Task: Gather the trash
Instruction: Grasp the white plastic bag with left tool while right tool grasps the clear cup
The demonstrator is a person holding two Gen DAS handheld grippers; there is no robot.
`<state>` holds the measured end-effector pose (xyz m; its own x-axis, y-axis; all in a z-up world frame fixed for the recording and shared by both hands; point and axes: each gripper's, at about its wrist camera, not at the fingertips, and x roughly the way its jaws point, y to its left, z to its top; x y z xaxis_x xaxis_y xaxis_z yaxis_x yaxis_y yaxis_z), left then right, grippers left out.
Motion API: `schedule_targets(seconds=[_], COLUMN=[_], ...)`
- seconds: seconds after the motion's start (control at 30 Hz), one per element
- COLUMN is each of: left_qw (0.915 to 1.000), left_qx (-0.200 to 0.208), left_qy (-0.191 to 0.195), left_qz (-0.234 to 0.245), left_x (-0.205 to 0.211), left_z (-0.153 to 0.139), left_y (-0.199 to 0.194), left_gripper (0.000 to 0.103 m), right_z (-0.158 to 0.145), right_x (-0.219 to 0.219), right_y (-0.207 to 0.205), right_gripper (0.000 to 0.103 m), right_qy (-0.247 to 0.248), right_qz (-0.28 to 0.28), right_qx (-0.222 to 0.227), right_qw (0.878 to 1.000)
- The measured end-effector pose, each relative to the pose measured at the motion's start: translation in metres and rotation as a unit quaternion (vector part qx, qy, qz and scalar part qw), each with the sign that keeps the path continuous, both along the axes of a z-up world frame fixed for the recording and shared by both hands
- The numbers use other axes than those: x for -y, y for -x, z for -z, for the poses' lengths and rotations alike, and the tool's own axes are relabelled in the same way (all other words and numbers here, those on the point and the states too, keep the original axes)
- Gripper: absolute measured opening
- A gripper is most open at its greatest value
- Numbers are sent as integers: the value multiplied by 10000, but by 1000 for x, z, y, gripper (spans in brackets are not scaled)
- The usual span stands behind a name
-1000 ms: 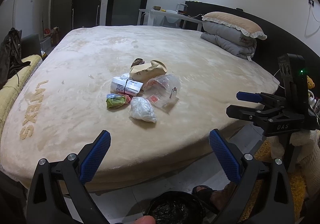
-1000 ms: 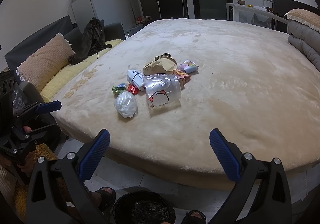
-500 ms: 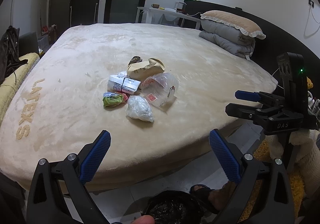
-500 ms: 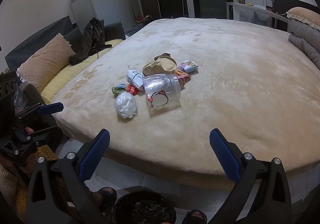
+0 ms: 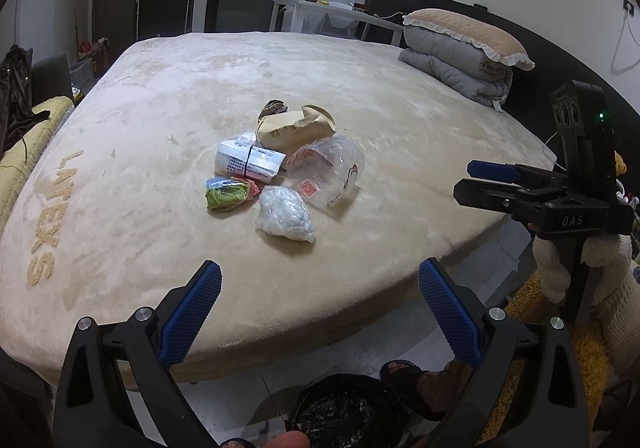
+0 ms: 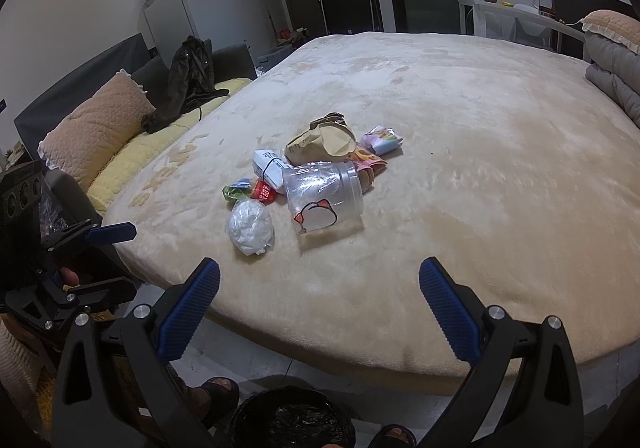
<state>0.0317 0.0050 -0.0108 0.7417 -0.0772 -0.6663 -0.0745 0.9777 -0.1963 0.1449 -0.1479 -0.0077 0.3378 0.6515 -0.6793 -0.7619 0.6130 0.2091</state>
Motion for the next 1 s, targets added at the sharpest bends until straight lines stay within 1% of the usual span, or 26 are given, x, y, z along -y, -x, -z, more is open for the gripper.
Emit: schedule_targets(seconds=[0.27,0.33,0.37,0.43,0.53,0.73,0.87,1.0], left_qw=[9995,9991,9987,9966,9911,9818,9793,9805], left_qx=[13,-1,-33,-112,-243,-737,-938,-1037], left_qy=[323,416,499,815,1303,1747,1784,1646], left_qz=[58,-24,-46,6,121,134,161,285], left_x=[-18,-25,-29,-37,-47,-58,-63,-65], left_z=[-9,-11,-10,-8,2,29,45,54], left_y=[-14,-21,-24,-33,-46,-73,-88,-100], left_gripper=[97,97,97,97,97,95,95,95], right_z=[4,5,6,6,7,15,25,36], right_x=[-22,-30,-33,-41,-52,-72,-85,-96], right_y=[-21,-24,-26,-31,-41,-62,-75,-86], right_gripper=[99,99,99,99,99,99,99,99], right_qy=[147,195,229,278,360,431,468,496], right_qz=[-175,-238,-265,-312,-329,-423,-479,-518], right_qx=[-184,-166,-143,-97,-101,-302,-520,-791], right_qw=[9996,9994,9993,9991,9988,9977,9964,9943])
